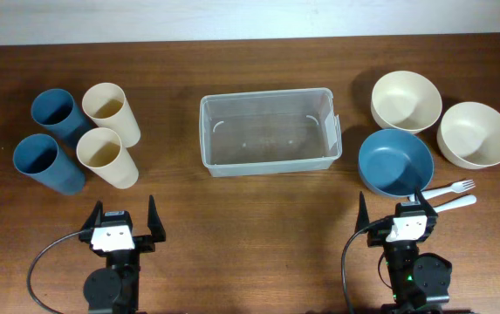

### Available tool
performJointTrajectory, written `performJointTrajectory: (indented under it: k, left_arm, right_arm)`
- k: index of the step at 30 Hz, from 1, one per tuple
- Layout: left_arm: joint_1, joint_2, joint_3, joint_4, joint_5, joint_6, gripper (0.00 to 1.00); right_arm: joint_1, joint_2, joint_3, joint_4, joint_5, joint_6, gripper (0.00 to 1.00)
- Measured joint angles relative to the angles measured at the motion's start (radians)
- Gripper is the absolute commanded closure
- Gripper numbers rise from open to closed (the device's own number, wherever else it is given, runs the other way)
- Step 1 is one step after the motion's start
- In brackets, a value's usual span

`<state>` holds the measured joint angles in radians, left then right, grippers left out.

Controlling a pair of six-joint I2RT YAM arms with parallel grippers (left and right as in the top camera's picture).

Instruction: Pack container

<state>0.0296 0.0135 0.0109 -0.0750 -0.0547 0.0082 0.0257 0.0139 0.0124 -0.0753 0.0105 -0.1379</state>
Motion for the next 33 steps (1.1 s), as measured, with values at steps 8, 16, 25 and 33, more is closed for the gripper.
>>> performJointTrajectory:
  k: [8,16,25,33]
  left_arm:
    - [0.000,0.000,0.000,0.000,0.000,0.000,0.00]
    - [0.000,0.000,0.000,0.000,0.000,0.000,0.00]
    - [0.000,0.000,0.000,0.000,0.000,0.000,0.00]
    - [0.000,0.000,0.000,0.000,0.000,0.000,0.01]
  right_arm:
    - [0.000,0.000,0.000,0.000,0.000,0.001,0.01]
    - [0.000,0.000,0.000,0.000,0.000,0.000,0.01]
    - [0.000,0.000,0.000,0.000,-0.012,0.015,0.01]
    - [0.000,0.000,0.000,0.018,-0.052,0.135,0.01]
